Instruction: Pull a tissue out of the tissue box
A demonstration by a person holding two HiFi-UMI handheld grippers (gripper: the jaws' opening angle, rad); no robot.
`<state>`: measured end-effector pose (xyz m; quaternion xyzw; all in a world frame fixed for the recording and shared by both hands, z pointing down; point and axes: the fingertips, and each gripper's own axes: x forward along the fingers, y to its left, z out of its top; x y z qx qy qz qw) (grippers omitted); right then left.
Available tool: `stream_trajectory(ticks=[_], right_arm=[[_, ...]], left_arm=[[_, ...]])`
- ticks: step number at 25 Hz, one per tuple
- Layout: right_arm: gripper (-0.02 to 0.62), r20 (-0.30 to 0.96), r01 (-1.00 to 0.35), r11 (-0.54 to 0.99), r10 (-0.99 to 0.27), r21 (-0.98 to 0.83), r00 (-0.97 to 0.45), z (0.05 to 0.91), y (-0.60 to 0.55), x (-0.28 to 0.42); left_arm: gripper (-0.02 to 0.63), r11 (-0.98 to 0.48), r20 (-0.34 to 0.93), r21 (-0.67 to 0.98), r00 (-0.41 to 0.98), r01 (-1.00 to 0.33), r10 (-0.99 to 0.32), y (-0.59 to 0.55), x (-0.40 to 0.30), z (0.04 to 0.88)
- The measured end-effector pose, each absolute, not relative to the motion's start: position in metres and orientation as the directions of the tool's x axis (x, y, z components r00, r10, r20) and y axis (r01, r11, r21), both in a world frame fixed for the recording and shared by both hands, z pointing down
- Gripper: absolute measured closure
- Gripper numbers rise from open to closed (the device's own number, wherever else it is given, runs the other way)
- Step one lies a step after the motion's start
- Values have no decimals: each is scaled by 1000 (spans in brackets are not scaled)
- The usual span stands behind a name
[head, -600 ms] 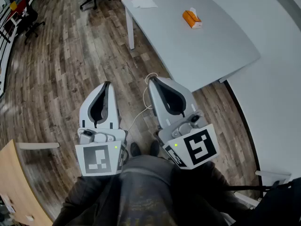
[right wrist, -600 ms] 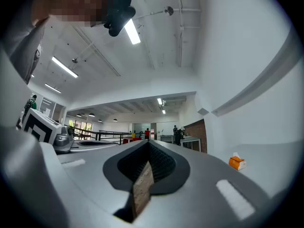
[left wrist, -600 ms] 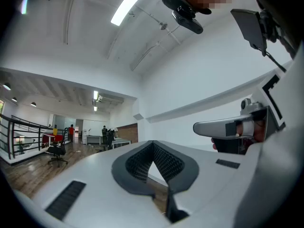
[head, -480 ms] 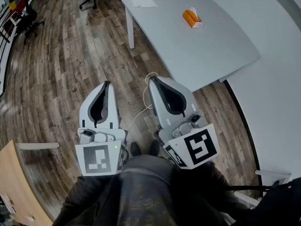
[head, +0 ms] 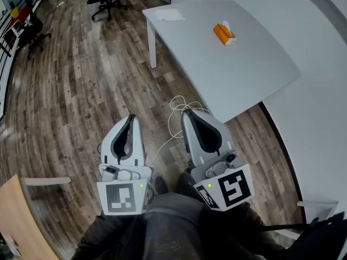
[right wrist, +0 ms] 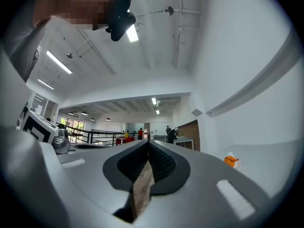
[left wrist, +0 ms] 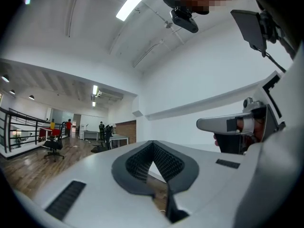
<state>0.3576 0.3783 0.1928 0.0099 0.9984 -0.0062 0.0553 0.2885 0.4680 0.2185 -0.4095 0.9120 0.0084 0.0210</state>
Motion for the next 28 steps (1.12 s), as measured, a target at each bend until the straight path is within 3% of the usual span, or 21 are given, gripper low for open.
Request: stream_trajectory(ticks=[8, 22, 28], right_arm=[[592, -151, -191, 980, -198, -64, -968, 190, 288, 359], [594, -167, -233, 960, -258, -153, -952, 203, 126, 267], [594, -152, -341, 931, -358, -130, -921, 210, 70, 232]], left_arm=[[606, 626, -2, 14, -626, -779, -779, 424, 258, 238], [606, 525, 7, -76, -527, -848, -850, 242, 170, 226], [606, 414, 13, -51, -415, -909, -909, 168, 125, 238]])
